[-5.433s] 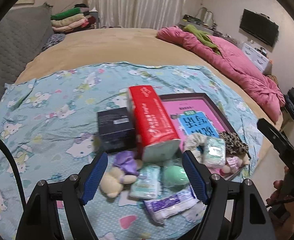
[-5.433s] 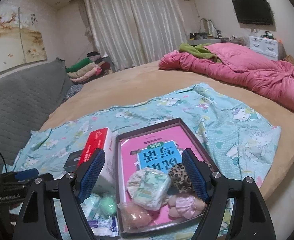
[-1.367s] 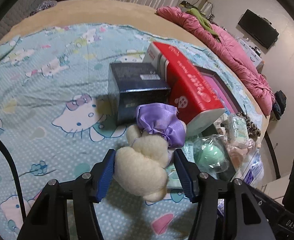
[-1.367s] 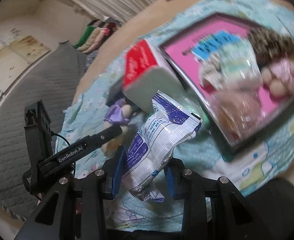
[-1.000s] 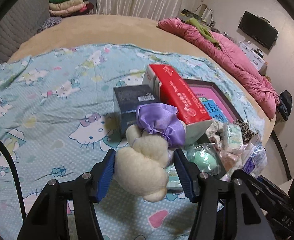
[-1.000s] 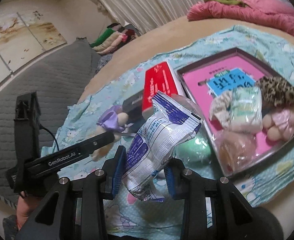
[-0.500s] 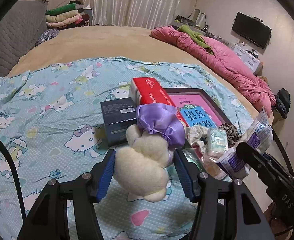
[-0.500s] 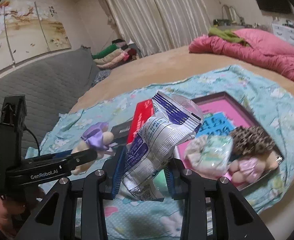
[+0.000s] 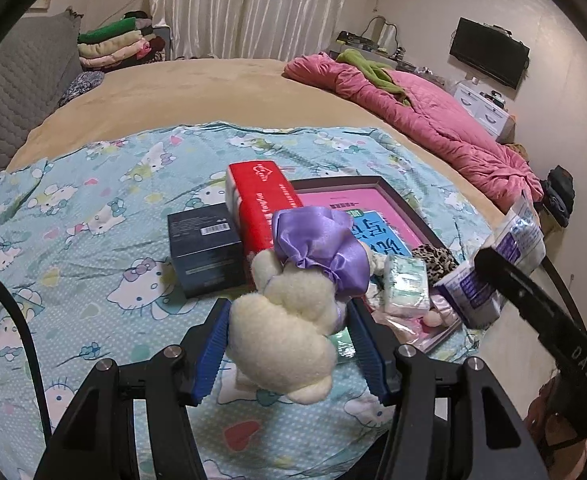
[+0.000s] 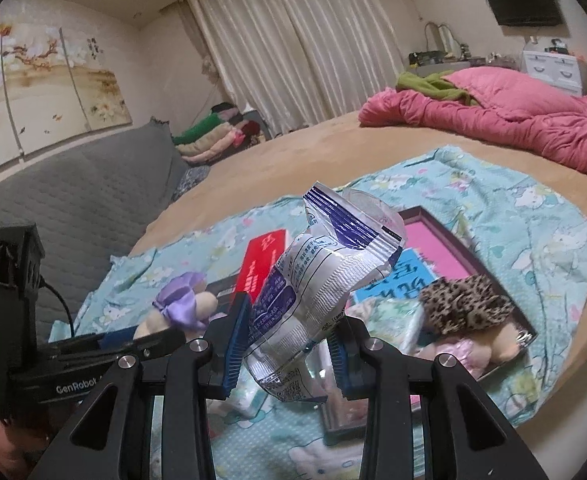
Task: Organize soft objects
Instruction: 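Lift the cream bear with the left tool while the right tool carries the packet over the pink box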
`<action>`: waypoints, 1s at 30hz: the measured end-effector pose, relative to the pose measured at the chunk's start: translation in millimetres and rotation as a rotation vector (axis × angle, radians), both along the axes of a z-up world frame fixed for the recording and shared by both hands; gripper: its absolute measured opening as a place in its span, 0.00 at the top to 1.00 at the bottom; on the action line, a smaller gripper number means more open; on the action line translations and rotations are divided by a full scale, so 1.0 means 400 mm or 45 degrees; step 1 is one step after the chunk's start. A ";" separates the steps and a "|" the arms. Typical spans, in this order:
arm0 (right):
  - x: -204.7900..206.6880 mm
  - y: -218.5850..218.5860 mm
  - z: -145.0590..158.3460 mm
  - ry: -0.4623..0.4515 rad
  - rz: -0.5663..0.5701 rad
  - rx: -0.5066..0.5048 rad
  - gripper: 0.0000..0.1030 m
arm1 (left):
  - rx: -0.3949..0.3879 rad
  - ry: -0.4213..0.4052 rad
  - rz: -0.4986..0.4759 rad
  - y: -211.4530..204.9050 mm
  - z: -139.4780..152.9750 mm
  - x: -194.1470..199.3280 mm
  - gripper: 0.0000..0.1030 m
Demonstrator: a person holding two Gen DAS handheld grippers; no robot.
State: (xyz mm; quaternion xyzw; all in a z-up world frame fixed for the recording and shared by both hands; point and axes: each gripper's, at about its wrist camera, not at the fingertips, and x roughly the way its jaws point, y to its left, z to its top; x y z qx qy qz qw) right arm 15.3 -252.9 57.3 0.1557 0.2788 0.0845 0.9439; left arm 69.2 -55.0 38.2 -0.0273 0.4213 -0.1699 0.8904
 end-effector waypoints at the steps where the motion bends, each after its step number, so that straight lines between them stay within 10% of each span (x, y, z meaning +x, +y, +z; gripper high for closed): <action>1: -0.002 -0.012 0.004 -0.004 -0.014 0.007 0.64 | 0.001 -0.001 -0.004 -0.005 0.000 0.000 0.43; 30: -0.019 -0.235 -0.013 -0.001 -0.204 0.011 0.64 | 0.003 0.040 -0.091 -0.218 -0.023 0.019 0.43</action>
